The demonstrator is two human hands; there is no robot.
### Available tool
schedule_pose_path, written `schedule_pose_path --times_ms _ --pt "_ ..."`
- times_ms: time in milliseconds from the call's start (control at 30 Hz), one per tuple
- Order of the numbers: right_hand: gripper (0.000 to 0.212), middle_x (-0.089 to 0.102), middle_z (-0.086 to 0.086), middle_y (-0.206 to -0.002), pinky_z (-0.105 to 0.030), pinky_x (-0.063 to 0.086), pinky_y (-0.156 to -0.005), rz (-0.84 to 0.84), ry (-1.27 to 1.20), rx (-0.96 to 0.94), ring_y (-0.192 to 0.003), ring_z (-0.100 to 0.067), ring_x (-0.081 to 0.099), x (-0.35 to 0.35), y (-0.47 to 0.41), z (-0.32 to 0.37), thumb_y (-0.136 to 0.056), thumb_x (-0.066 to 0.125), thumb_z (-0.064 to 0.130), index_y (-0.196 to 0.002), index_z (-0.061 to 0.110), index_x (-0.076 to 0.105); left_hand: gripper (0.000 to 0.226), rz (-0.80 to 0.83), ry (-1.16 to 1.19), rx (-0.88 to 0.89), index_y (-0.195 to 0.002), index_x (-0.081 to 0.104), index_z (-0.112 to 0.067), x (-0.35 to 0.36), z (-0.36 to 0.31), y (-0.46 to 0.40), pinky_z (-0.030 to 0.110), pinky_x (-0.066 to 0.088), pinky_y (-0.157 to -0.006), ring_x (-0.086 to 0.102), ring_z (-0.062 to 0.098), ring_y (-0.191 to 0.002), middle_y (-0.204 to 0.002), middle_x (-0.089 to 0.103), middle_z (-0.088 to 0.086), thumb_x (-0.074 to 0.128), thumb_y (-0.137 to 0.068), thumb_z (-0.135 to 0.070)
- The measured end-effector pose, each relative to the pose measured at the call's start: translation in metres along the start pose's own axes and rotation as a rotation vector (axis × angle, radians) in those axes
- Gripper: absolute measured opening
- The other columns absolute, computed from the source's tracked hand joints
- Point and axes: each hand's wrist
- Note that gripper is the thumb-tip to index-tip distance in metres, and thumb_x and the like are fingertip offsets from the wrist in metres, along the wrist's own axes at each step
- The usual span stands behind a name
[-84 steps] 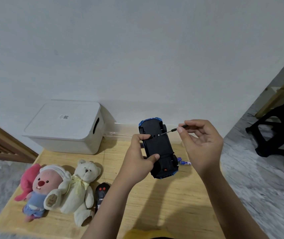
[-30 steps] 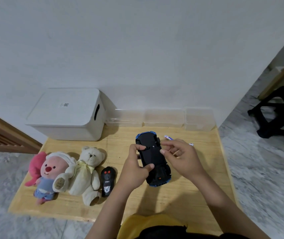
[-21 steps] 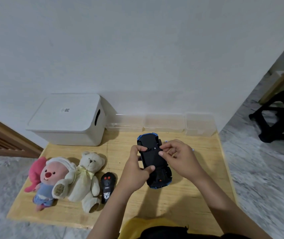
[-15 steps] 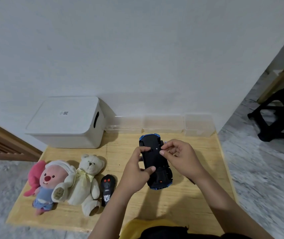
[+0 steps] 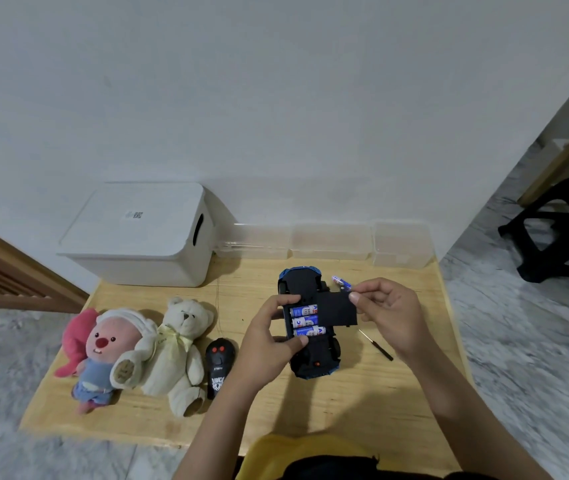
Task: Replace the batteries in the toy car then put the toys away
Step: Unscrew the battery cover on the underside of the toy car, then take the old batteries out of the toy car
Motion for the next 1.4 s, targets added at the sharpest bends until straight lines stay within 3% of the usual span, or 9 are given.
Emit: schedule_pose_path --times_ms 167,300,400,700,800,933,1033,1233,1400 --pt "0.010 0.072 -0.003 -0.072 -0.018 0.052 -0.054 -0.114 0.168 0.035 -0.062 -0.008 0.069 -0.026 0.018 -0.027 -0.081 0.070 0.002 -0.081 0.012 0.068 0.062 -0.052 0.047 -0.021 -0.118 0.058 -0.037 -0.010 0.011 0.011 0.030 0.059 -0.074 0.054 0.011 -0.114 -0.119 0.059 0.000 0.068 -0.078 0.010" --pt "0.012 0.072 -0.002 -0.071 -0.029 0.051 -0.062 -0.179 0.272 0.201 -0.068 -0.019 0.068 -0.044 0.033 -0.065 -0.079 0.074 0.008 -0.077 0.018 0.069 0.070 -0.078 0.040 -0.051 -0.124 0.054 -0.042 -0.015 0.017 0.016 0.031 0.059 -0.074 0.050 0.015 -0.119 -0.126 0.056 0.002 0.069 -0.078 0.009" --pt "0.013 0.071 0.000 -0.073 -0.024 0.046 -0.061 -0.175 0.385 0.250 -0.071 -0.018 0.067 -0.051 0.044 -0.091 -0.080 0.073 0.008 -0.076 0.019 0.068 0.072 -0.069 0.078 -0.075 -0.125 0.053 -0.043 -0.016 0.021 0.019 0.033 0.059 -0.077 0.049 0.018 -0.120 -0.127 0.057 0.005 0.068 -0.079 0.010" --pt "0.007 0.071 -0.008 -0.080 -0.034 0.052 -0.073 -0.191 0.606 0.235 -0.079 -0.020 0.065 -0.062 0.058 -0.122 -0.076 0.075 0.005 -0.082 0.003 0.071 0.072 -0.031 0.149 -0.065 -0.127 0.055 -0.040 -0.010 0.026 0.022 0.038 0.059 -0.079 0.052 0.015 -0.118 -0.121 0.060 -0.006 0.068 -0.078 0.011" --pt "0.007 0.071 -0.006 -0.076 -0.031 0.051 -0.069 -0.194 0.636 0.217 -0.076 -0.019 0.065 -0.061 0.058 -0.123 -0.075 0.076 0.006 -0.080 0.004 0.071 0.071 -0.034 0.143 -0.054 -0.126 0.055 -0.039 -0.007 0.028 0.021 0.042 0.059 -0.079 0.053 0.016 -0.114 -0.124 0.058 0.001 0.068 -0.078 0.012" --pt "0.006 0.069 -0.002 -0.073 -0.028 0.048 -0.066 -0.179 0.647 0.215 -0.075 -0.017 0.064 -0.062 0.057 -0.123 -0.075 0.076 0.007 -0.078 0.006 0.071 0.071 -0.006 0.085 -0.036 -0.127 0.054 -0.039 -0.005 0.027 0.021 0.044 0.059 -0.078 0.061 -0.003 -0.090 -0.124 0.055 0.004 0.068 -0.078 0.010" --pt "0.006 0.069 -0.001 -0.075 -0.027 0.049 -0.067 -0.157 0.640 0.231 -0.077 -0.016 0.065 -0.062 0.056 -0.121 -0.076 0.076 0.009 -0.079 0.009 0.071 0.070 0.010 0.052 -0.010 -0.127 0.054 -0.042 -0.004 0.026 0.020 0.040 0.060 -0.076 0.059 -0.002 -0.095 -0.124 0.055 0.001 0.069 -0.079 0.006" --pt "0.015 0.064 0.010 -0.077 -0.018 0.044 -0.069 -0.177 0.647 0.211 -0.080 -0.011 0.063 -0.044 0.046 -0.084 -0.083 0.070 0.015 -0.075 0.025 0.062 0.068 0.031 0.022 0.018 -0.130 0.052 -0.038 -0.003 0.021 0.017 0.038 0.061 -0.073 0.063 -0.007 -0.082 -0.125 0.055 -0.006 0.068 -0.080 0.006" --pt "0.011 0.067 0.018 -0.082 -0.006 0.043 -0.062 -0.135 0.490 0.013 -0.077 0.005 0.060 -0.010 0.037 -0.025 -0.084 0.069 0.022 -0.081 0.032 0.066 0.069 0.041 0.014 0.049 -0.133 0.049 -0.034 0.001 0.015 0.012 0.024 0.058 -0.069 0.063 -0.007 -0.084 -0.126 0.054 -0.004 0.069 -0.080 0.006"
Point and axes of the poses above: each hand's wrist, its own y-axis away from the middle knuckle, its own x-axis out of the palm, z = x × y
